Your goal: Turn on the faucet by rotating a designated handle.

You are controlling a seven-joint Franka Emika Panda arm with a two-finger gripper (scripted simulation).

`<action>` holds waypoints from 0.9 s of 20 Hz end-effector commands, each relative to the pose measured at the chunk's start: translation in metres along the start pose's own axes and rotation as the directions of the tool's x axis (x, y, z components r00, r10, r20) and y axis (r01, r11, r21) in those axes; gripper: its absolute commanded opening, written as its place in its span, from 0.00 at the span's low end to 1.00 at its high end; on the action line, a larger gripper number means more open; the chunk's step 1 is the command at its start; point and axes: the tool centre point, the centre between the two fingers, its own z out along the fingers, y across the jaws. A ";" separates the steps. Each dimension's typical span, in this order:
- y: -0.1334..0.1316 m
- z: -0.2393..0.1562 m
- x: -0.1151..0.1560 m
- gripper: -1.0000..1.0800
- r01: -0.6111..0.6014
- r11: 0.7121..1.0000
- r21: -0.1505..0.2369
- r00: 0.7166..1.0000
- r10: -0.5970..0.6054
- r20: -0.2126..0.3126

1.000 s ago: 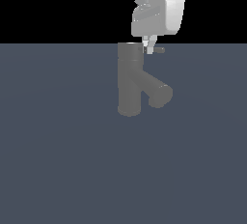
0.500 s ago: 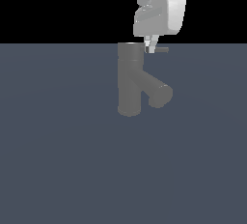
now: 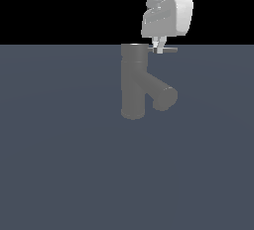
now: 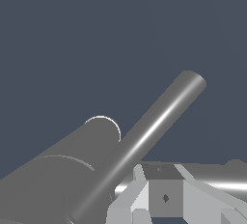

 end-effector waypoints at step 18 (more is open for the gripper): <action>-0.028 -0.001 0.063 0.00 -0.046 0.999 0.010 0.999 0.046 -0.013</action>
